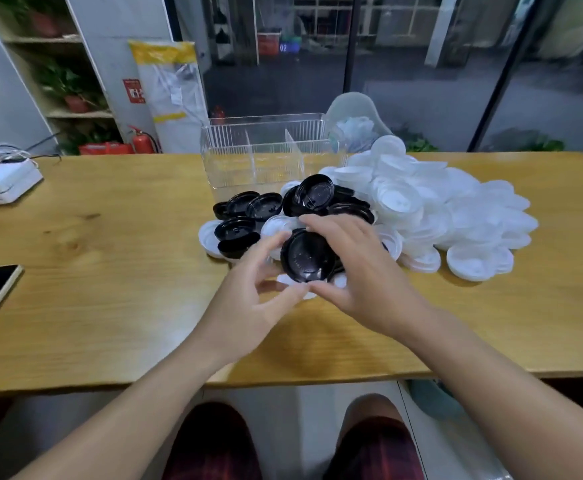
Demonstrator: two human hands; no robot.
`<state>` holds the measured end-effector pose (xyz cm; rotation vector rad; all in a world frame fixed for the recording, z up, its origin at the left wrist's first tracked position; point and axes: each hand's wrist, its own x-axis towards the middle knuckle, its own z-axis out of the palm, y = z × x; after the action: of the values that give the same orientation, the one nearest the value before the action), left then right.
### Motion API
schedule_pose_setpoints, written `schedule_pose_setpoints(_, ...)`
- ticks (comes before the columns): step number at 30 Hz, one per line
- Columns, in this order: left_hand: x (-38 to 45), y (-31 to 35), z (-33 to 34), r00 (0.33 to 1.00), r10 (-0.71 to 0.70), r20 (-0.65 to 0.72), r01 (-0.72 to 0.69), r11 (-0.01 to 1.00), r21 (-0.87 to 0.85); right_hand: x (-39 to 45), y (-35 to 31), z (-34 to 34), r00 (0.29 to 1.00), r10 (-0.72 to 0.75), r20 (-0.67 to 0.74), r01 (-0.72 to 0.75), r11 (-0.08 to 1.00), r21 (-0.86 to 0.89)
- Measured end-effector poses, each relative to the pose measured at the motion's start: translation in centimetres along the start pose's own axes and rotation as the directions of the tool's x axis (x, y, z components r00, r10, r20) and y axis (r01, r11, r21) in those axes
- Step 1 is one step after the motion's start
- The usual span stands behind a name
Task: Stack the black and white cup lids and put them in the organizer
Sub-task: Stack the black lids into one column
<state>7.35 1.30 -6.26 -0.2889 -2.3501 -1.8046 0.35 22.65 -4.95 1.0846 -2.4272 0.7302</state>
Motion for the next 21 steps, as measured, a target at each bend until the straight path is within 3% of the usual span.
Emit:
schedule_pose_setpoints(4,-1.1,-0.6,-1.5,0.998,-0.056,-0.026,0.053,0.991,-0.122,-0.9,-2.0,1.8,1.0,0.005,0.006,-0.006,0.993,0.12)
schedule_pose_setpoints(9,-3.4,-3.1,-4.7,0.976,-0.208,-0.066,0.203,0.976,-0.074,-3.2,-1.3,3.9,0.992,0.0,-0.125,0.0,1.0,0.002)
schedule_pose_setpoints(13,-4.6,-4.6,-5.9,0.956,-0.288,-0.053,0.293,0.949,0.114,-3.6,0.5,4.9,0.971,0.081,-0.225,-0.12,0.979,-0.165)
schedule_pose_setpoints(15,-4.9,-4.8,-5.9,0.974,-0.209,-0.087,0.226,0.92,0.319,-2.9,0.6,4.9,0.964,0.11,-0.244,-0.167,0.96,-0.225)
schedule_pose_setpoints(18,-4.7,-5.0,-5.7,0.991,-0.134,0.032,0.084,0.775,0.627,-1.5,0.7,4.8,0.956,0.148,-0.255,-0.218,0.937,-0.273)
schedule_pose_setpoints(21,-4.5,-5.6,-5.7,0.982,-0.176,0.067,0.081,0.716,0.693,-0.3,0.9,4.8,0.954,0.169,-0.247,-0.242,0.922,-0.302)
